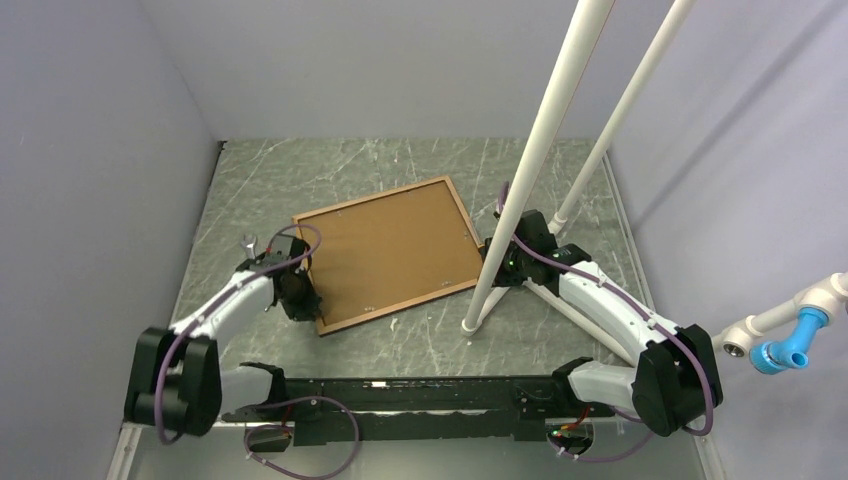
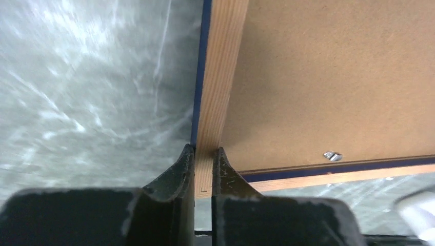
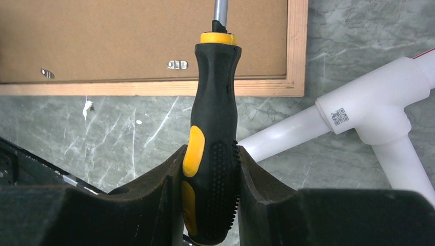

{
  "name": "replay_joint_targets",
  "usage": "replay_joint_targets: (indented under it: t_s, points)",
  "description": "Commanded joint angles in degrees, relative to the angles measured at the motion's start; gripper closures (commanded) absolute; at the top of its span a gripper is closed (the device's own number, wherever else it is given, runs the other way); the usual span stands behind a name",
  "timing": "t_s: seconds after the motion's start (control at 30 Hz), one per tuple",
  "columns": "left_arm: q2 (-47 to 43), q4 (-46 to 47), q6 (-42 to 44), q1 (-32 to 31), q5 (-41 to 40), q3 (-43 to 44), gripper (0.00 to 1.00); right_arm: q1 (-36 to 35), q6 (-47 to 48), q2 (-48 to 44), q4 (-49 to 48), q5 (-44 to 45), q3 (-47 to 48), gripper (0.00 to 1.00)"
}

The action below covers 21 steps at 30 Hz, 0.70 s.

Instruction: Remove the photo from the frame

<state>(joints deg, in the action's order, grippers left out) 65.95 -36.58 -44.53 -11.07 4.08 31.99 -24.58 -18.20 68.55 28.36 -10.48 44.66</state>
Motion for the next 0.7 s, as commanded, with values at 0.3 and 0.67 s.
replay_joint_targets:
  t_s: [0.3, 0.67]
  points:
    - [27.17, -7.52, 29.07, 10.83, -7.47, 27.74, 1.00, -0.36, -0.52, -2.55, -2.77, -0.57, -0.65, 1.00]
    - [18.78, -0.91, 25.83, 19.98, 5.09, 23.84, 0.53, -0.47, -0.84, -4.34, -1.37, 0.89, -0.74, 1.00]
